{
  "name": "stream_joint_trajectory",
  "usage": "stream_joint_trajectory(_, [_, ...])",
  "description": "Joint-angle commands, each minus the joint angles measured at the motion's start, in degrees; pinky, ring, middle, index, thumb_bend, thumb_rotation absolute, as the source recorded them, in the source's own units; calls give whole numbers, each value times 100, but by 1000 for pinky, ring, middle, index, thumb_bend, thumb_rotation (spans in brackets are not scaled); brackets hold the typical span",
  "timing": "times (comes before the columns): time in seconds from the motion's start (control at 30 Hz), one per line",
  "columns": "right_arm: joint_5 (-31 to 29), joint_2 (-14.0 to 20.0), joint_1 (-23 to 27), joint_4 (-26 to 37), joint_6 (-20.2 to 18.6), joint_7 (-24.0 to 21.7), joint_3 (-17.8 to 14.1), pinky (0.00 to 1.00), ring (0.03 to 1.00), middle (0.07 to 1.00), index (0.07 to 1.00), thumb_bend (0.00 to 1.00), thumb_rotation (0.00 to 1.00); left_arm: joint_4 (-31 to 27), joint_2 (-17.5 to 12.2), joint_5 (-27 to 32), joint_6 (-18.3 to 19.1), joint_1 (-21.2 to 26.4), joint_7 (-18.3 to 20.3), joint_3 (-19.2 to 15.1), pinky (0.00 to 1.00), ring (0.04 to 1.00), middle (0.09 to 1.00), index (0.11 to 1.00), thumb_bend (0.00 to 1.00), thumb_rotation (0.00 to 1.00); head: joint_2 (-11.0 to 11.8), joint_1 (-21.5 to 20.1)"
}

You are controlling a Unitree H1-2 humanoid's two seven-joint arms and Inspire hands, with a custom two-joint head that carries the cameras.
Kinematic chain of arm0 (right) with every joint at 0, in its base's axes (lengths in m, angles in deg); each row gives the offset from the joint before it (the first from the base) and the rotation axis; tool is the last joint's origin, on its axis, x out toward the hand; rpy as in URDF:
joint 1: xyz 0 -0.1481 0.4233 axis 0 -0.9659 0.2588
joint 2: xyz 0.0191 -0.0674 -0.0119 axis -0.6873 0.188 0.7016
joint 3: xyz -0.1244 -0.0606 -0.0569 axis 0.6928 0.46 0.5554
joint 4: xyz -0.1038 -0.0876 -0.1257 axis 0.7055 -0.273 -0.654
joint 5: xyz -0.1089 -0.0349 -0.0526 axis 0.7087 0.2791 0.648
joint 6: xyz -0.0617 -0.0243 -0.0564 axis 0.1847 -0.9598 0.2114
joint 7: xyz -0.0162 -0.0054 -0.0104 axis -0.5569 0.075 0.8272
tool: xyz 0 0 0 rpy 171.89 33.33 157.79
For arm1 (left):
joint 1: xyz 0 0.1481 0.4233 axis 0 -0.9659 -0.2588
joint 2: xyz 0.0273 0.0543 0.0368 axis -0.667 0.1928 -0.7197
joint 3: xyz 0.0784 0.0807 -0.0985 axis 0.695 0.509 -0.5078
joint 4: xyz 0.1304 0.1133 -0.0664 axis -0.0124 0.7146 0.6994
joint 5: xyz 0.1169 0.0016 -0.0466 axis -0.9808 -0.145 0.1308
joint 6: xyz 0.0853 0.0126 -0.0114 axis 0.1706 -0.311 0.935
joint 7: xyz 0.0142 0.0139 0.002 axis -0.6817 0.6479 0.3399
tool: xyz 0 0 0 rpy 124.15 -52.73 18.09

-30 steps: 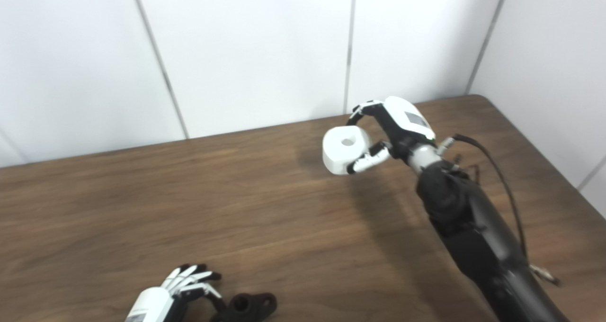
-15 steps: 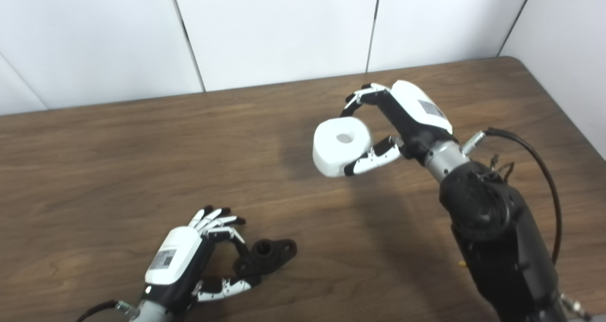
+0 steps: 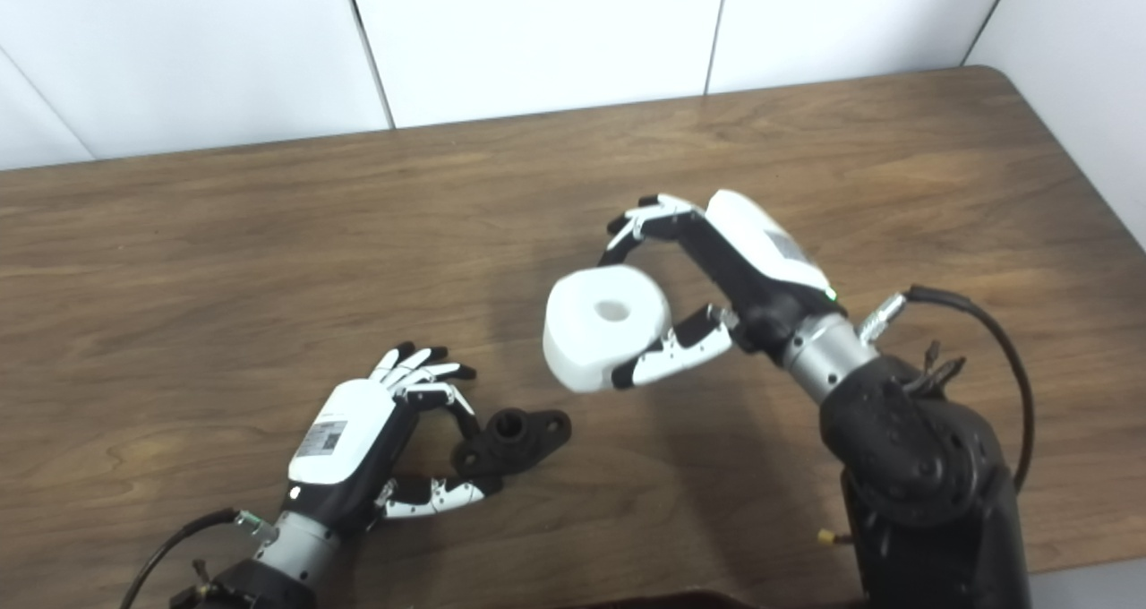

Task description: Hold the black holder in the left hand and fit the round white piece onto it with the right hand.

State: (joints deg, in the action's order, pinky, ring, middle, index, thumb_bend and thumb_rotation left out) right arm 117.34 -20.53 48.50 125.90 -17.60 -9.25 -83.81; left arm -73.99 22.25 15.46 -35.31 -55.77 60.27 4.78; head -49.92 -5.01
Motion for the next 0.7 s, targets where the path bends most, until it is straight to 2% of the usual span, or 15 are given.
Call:
stream_joint_trajectory(0.0, [47,-80,109,231,4,-32,13,845,924,811,481,524,134,149,16,-185,181,-20,336,98,1000,923,806,487,520,48,-6,5])
stream_joint_trajectory(0.67, [104,-278,-38,237,70,88,774,810,921,797,482,524,133,195,118,-293,203,22,363,151,1000,915,801,487,520,48,78,91])
